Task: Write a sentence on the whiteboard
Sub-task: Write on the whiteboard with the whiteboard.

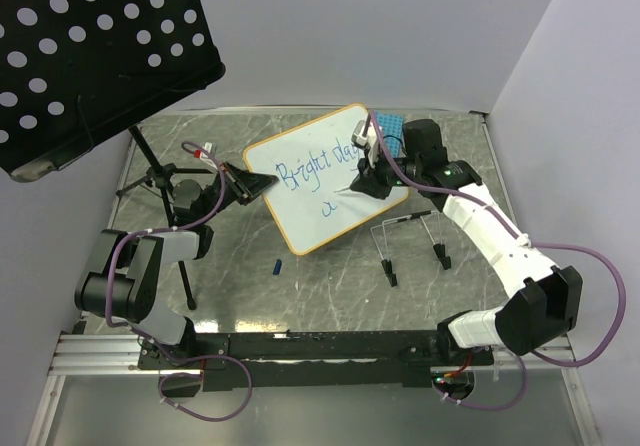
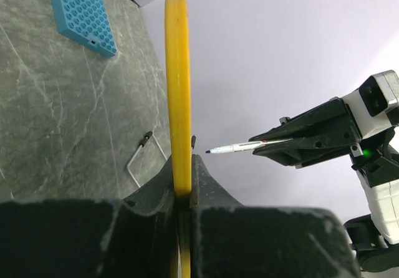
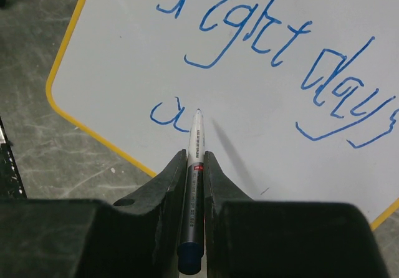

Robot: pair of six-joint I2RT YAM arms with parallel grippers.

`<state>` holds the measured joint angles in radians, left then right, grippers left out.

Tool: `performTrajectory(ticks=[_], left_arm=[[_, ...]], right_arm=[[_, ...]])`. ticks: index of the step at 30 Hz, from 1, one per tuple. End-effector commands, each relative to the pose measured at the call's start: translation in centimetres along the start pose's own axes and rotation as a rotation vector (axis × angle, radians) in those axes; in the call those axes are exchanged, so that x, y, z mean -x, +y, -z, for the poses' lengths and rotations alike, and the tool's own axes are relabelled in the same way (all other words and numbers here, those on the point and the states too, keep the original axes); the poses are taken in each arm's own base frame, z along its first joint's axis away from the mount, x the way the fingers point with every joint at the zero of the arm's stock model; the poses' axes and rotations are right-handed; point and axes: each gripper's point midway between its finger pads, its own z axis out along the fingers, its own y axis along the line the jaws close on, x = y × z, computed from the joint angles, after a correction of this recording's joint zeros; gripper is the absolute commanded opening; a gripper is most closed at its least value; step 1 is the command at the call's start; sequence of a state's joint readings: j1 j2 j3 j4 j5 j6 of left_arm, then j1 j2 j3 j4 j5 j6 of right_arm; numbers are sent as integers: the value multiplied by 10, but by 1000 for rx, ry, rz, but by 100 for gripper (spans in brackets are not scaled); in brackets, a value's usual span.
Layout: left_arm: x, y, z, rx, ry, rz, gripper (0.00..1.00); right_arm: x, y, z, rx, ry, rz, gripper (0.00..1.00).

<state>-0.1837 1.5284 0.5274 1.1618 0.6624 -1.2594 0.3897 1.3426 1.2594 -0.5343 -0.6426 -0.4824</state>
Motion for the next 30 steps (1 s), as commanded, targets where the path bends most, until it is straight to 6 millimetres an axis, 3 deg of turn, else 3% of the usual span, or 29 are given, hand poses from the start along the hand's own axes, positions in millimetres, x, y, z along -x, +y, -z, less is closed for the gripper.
performTrajectory(ticks=[1, 12, 21, 30], left_arm=[[26, -109, 13, -385, -115, -272, 1], [24, -110, 14, -399, -106, -271, 1], [25, -109, 12, -400, -103, -266, 1], [24, -109, 13, -397, -103, -266, 1]], right_arm=[[27, -4, 14, -12, -99, 29, 0], [18, -9, 7, 9, -132, 62, 0], [23, -15, 0, 8, -157, 80, 0], [12, -21, -9, 0, -112, 42, 0]])
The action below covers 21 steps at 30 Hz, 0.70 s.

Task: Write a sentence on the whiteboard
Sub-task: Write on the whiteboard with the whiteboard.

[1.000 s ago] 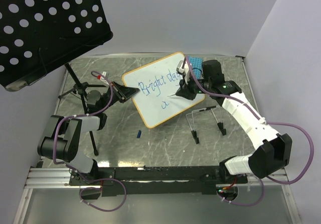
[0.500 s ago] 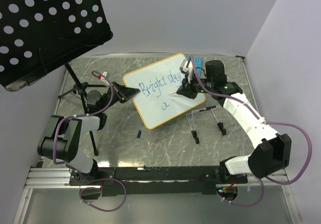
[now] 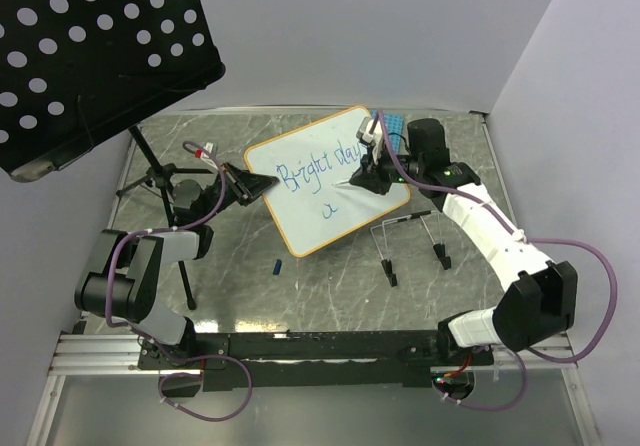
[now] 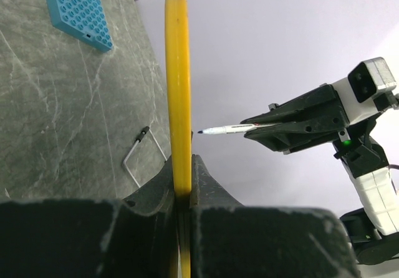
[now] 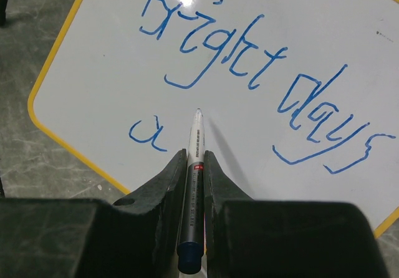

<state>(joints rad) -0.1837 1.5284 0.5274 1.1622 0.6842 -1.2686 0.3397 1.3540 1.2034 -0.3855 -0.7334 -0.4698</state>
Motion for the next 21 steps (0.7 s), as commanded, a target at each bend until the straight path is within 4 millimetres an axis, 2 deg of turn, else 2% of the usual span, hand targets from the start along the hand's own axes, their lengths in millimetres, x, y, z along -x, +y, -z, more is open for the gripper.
performTrajectory(ticks=[1, 21], left_arm=[[27, -109, 12, -391, -121, -281, 1], [27, -111, 12, -397, -123, -279, 1]], right_arm=[[6, -7, -4, -8, -16, 26, 0], [-9, -4, -14, 3, 22, 6, 0]])
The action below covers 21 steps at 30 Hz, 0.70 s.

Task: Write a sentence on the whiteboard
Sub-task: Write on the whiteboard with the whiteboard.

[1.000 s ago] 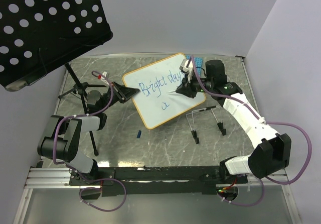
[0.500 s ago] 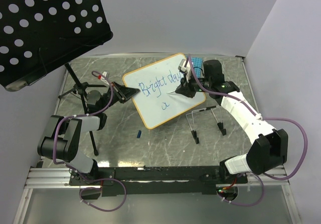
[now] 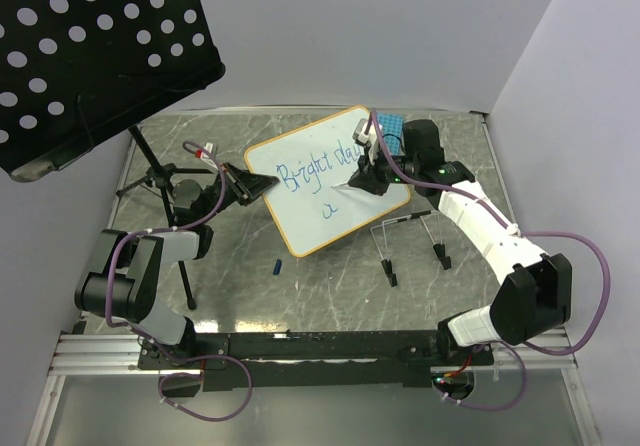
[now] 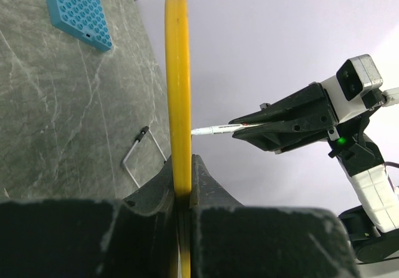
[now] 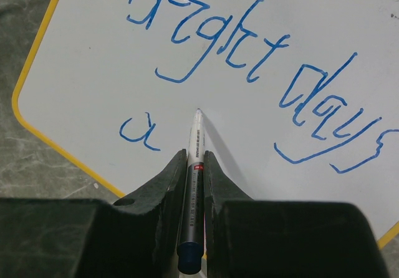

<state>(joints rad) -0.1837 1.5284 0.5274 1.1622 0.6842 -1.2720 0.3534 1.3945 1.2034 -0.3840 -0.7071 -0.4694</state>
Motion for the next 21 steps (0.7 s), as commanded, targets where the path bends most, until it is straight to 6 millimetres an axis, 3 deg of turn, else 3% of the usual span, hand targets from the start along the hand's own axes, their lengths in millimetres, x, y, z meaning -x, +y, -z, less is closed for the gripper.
performTrajectory(ticks=[1, 21], left_arm=[[27, -111, 12, -400, -126, -283, 1], [29, -112, 10, -393, -124, -293, 1]], right_arm=[[4, -1, -3, 2, -13, 25, 0], [-6, 11, 3, 20, 8, 24, 0]])
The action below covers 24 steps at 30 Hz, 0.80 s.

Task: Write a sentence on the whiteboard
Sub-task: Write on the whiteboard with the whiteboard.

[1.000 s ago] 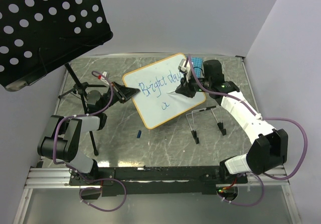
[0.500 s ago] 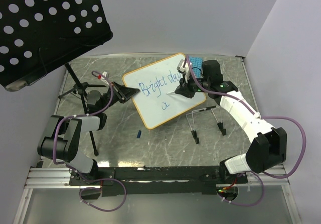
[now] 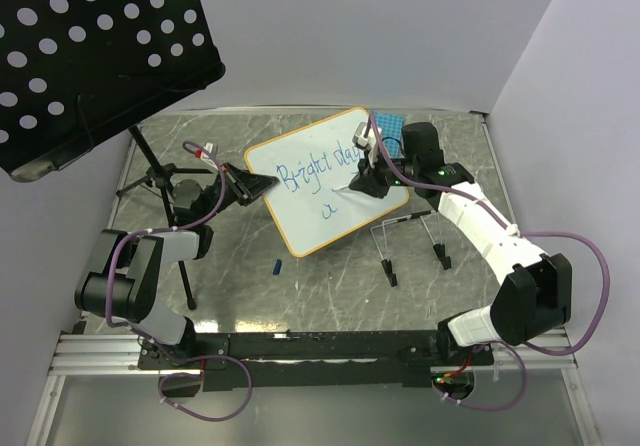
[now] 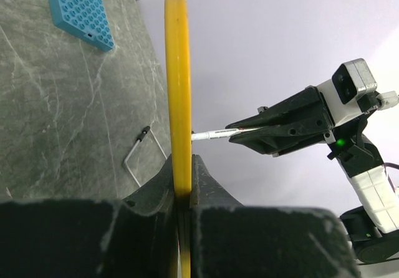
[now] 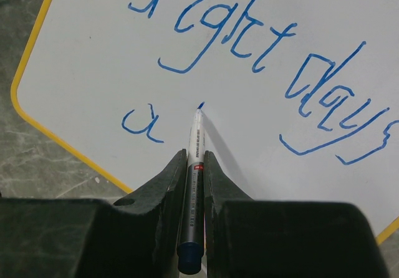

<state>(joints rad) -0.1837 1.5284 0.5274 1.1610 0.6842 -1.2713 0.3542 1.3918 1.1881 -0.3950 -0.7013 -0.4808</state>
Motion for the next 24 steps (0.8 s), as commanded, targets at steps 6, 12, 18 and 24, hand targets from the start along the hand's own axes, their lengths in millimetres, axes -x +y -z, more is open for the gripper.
performTrajectory(ticks=[6, 12, 18, 24], left_arm=[[30, -111, 10, -390, -125, -296, 1], [30, -109, 9, -387, -126, -295, 1], [29, -108, 9, -385, -122, -296, 1], [30, -109, 8, -386, -123, -299, 1]], right_arm=[[-1, 14, 6, 28, -9, 27, 0], [-8, 22, 11, 43, 5, 25, 0], [-18, 33, 14, 67, 22, 25, 0], [-25, 42, 16, 97, 41, 18, 0]])
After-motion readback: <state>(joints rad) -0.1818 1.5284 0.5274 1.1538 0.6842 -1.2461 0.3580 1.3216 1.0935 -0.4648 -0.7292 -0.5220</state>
